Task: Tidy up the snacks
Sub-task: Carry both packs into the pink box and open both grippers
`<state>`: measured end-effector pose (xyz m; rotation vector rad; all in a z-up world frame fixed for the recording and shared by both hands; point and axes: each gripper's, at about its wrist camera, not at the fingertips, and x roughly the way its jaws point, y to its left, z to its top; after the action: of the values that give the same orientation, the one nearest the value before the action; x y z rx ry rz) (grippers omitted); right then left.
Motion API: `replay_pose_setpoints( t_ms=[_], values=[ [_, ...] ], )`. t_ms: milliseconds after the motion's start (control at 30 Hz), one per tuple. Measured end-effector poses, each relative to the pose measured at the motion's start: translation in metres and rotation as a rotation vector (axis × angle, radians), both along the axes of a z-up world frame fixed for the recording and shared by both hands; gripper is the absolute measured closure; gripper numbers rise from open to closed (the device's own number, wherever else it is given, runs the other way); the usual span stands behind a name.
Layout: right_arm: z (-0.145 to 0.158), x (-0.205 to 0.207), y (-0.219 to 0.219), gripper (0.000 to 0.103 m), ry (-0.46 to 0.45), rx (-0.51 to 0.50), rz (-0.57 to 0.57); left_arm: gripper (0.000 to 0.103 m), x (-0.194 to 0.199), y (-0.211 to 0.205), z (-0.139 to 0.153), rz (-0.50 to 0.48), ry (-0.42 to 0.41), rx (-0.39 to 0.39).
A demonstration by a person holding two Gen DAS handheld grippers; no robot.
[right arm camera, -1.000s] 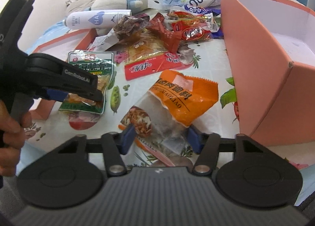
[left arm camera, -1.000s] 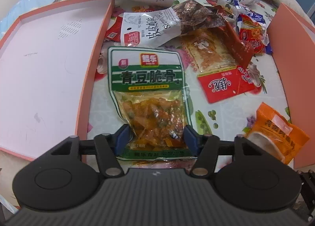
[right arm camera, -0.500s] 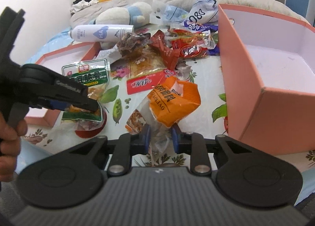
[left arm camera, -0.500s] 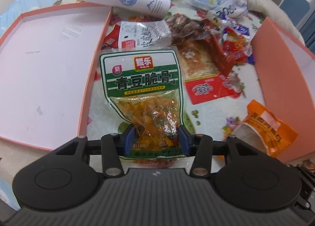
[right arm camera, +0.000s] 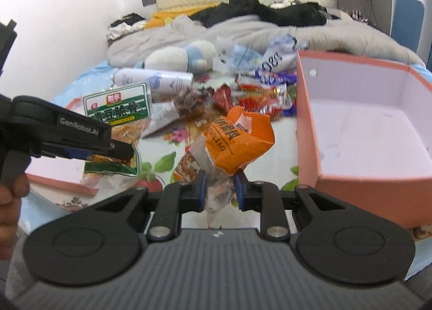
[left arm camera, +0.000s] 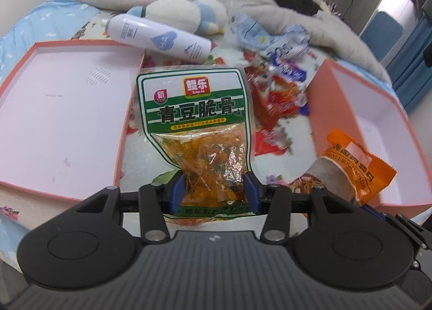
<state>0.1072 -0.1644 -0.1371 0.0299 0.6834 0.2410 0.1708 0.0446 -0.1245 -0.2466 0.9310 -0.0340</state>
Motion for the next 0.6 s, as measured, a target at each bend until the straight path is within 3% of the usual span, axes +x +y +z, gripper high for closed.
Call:
replay_pose_setpoints(
  t_ms=[600],
  values=[
    [0.073, -0.001, -0.044, 0.078, -0.152, 0.010, -0.086, 0.051, -0.018, -0.045, 0.089, -0.091, -0.181, -0.066]
  ],
)
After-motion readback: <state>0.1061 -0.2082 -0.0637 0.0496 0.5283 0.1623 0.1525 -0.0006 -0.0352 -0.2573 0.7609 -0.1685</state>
